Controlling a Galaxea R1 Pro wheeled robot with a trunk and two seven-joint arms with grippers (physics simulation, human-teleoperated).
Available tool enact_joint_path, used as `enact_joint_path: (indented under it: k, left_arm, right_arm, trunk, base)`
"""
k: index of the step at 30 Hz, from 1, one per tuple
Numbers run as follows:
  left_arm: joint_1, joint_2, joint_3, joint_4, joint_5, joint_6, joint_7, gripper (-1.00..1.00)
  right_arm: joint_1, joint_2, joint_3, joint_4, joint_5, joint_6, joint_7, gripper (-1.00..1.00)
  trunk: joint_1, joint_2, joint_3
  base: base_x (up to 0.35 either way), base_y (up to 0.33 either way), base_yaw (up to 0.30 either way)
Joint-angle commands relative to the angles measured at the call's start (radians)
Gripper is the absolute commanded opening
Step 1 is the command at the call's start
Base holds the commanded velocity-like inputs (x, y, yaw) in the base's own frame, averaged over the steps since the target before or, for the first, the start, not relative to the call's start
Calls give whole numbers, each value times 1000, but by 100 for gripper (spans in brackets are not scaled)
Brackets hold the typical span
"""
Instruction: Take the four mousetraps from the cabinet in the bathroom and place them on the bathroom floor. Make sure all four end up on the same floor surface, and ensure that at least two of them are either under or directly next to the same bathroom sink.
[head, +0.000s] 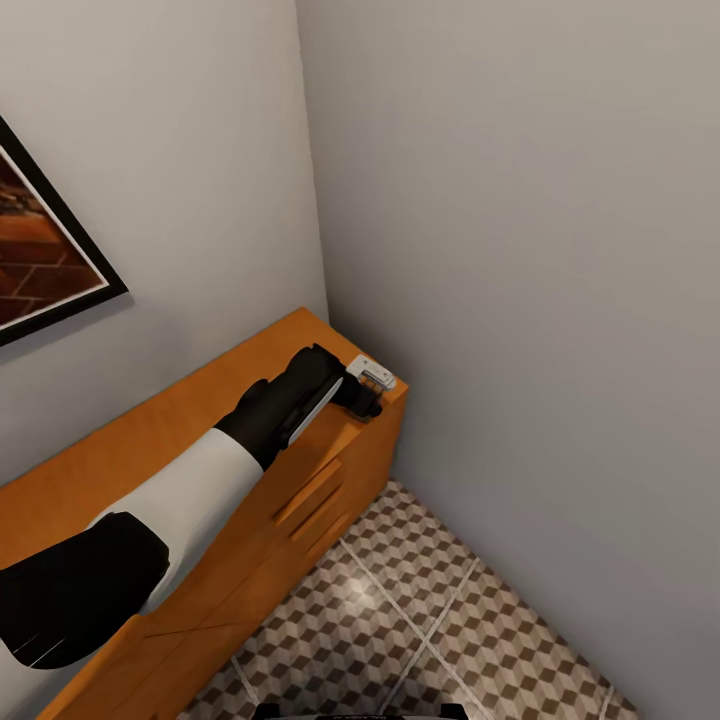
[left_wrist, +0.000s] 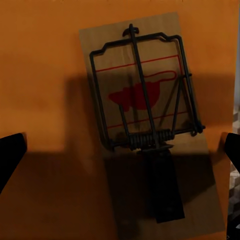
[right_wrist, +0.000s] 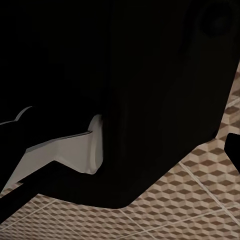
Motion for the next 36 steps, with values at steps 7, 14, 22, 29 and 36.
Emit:
enact_joint_path:
  k: [7, 14, 22, 29, 36]
  left_arm:
    - [0, 1, -2, 19, 39, 8, 0, -100]
    - [7, 1, -2, 19, 39, 8, 1, -100]
    - [15, 1, -2, 19, 39, 8, 1, -100]
    - [17, 2, -2, -8, 38, 9, 2, -100]
    - [17, 3, 1, -111, 39, 15, 5, -100]
  right_arm:
    - [-1, 0, 8, 2, -11, -4, 4, 100]
    - [-1, 0, 8, 2, -11, -4, 4, 100]
    - [-1, 0, 8, 2, -10, -4, 5, 100]
    - [-1, 0, 8, 1, -11, -4, 5, 100]
    - [-1, -1, 7, 1, -11, -5, 5, 100]
  trunk:
    - [1, -1, -1]
    - [1, -1, -1]
    - [1, -1, -1]
    - [1, -1, -1]
    - [1, -1, -1]
  base:
    - [0, 0, 0]
    - [0, 0, 0]
    - [0, 0, 0]
    - [0, 0, 0]
    - [0, 0, 0]
